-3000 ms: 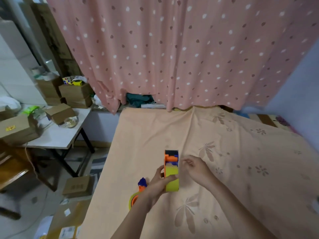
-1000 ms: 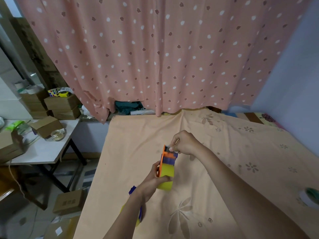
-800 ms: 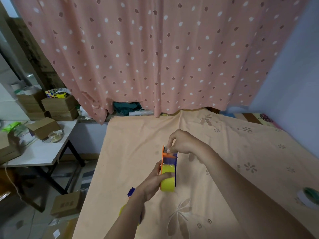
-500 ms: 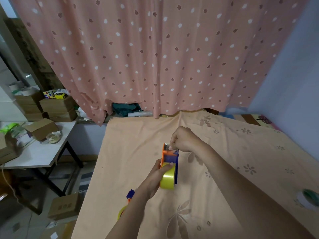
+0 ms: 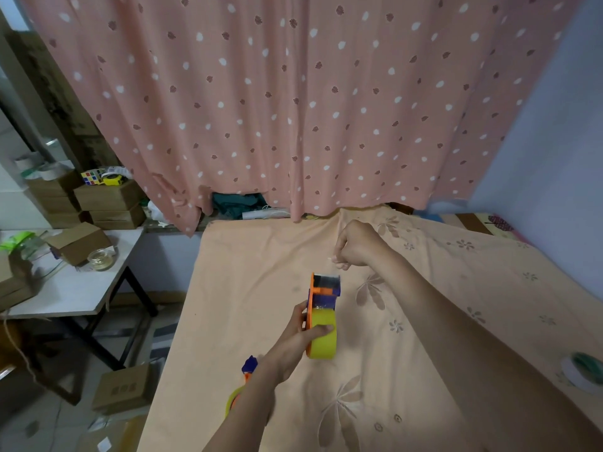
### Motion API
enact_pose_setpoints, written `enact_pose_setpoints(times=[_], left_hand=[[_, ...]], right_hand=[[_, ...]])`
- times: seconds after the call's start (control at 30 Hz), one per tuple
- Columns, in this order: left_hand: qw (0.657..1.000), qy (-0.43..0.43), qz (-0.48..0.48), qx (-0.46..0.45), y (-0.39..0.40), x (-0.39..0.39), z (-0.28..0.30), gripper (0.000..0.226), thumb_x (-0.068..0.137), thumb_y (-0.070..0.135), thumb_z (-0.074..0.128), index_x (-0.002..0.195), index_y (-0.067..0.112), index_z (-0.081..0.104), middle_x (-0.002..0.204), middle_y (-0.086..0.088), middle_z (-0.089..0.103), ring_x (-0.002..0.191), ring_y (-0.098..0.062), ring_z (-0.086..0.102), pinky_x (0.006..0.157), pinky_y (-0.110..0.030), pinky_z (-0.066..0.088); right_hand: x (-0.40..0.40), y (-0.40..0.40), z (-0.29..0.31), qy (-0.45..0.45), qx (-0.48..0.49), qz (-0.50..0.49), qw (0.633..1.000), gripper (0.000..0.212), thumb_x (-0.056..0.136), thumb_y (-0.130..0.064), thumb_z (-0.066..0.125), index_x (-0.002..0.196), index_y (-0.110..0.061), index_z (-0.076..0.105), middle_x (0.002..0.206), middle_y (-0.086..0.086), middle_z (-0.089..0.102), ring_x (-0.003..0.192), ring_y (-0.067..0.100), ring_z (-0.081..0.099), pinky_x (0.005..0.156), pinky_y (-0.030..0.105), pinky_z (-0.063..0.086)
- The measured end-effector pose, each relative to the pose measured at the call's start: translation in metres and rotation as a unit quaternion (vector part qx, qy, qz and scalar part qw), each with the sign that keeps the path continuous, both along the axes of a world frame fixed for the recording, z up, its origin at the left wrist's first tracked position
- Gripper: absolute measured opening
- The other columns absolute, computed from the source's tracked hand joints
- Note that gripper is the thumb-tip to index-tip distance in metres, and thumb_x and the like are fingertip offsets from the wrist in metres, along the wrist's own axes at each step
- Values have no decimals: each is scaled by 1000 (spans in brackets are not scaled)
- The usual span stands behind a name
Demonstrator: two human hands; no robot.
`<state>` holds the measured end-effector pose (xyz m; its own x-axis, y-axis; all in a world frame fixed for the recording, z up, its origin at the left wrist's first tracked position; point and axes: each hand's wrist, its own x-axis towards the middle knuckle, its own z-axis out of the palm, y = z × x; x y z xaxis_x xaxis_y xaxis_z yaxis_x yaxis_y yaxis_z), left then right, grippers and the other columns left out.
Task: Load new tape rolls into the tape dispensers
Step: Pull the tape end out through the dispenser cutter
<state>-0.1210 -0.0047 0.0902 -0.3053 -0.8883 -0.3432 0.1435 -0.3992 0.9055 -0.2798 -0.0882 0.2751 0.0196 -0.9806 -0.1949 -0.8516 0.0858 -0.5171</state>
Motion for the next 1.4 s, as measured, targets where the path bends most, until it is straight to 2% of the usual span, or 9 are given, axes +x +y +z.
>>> enact_pose_setpoints(times=[0.07, 0.17, 0.4, 0.57, 0.73, 0.87, 1.13, 1.3, 1.4], left_hand=[[1000, 0, -19, 0, 1, 0, -1, 81, 66, 33, 87, 136, 38, 46, 132, -3, 58, 119, -22, 64, 86, -33, 57], [999, -21, -38, -9, 2, 3, 0, 86, 66, 34, 88, 139, 41, 43, 135, -3, 58, 122, -23, 62, 89, -35, 56], [998, -13, -64, 0, 3, 7, 11, 91, 59, 30, 82, 140, 30, 42, 131, -9, 58, 110, -24, 64, 85, -35, 57], [998, -26, -60, 11, 0, 1, 22, 75, 69, 45, 81, 134, 32, 46, 123, -1, 66, 103, -18, 69, 88, -37, 57], [997, -27, -65, 9, -2, 3, 23, 59, 77, 43, 80, 129, 34, 55, 120, 2, 72, 108, -19, 70, 103, -46, 54], [997, -23, -72, 1, -5, 7, 26, 59, 78, 38, 80, 132, 31, 57, 121, 1, 72, 106, -19, 70, 97, -43, 56], [998, -10, -62, 16, -7, 13, 21, 60, 78, 34, 80, 133, 27, 57, 116, 1, 73, 100, -17, 72, 86, -37, 59], [998, -14, -60, 17, -8, 19, 23, 69, 69, 41, 84, 131, 26, 58, 109, 4, 74, 93, -14, 73, 75, -31, 58], [997, -19, -73, 17, -9, 19, 21, 64, 73, 38, 81, 131, 29, 58, 112, 3, 73, 93, -13, 72, 74, -28, 57]], right_hand=[[0, -2, 0, 4, 11, 11, 1000, 10, 86, -4, 71, 90, 3, 78, 85, 15, 78, 79, 22, 77, 83, 28, 60], [1, -3, -1, 8, 20, 15, 1000, 13, 86, -7, 73, 93, 2, 78, 87, 14, 79, 85, 20, 77, 90, 31, 58], [8, -3, -3, -18, 14, 71, 997, 8, 85, -8, 75, 81, -1, 77, 72, 9, 76, 59, 15, 69, 63, 24, 54], [13, -8, -2, -1, 4, 103, 995, 7, 85, -12, 75, 82, -6, 75, 70, 3, 76, 41, 9, 63, 43, 19, 46], [12, -15, -3, 6, -27, 108, 994, 11, 81, -12, 79, 74, -4, 76, 51, -5, 66, 38, 9, 63, 44, 23, 51], [11, -18, -7, -40, -33, 113, 992, 13, 80, -12, 81, 72, -3, 75, 64, 8, 73, 41, 14, 60, 49, 29, 51], [0, -25, -10, -64, -17, 113, 991, 18, 79, -10, 82, 64, -13, 72, 52, -3, 66, 41, 9, 57, 46, 21, 48], [-18, -32, -15, -129, 63, 58, 988, 10, 82, -8, 80, 79, 1, 76, 65, 7, 74, 44, 8, 58, 47, 19, 51], [-25, -33, -16, -149, 104, 38, 983, 9, 82, -8, 80, 76, -2, 76, 65, 7, 74, 44, 8, 56, 48, 18, 51]])
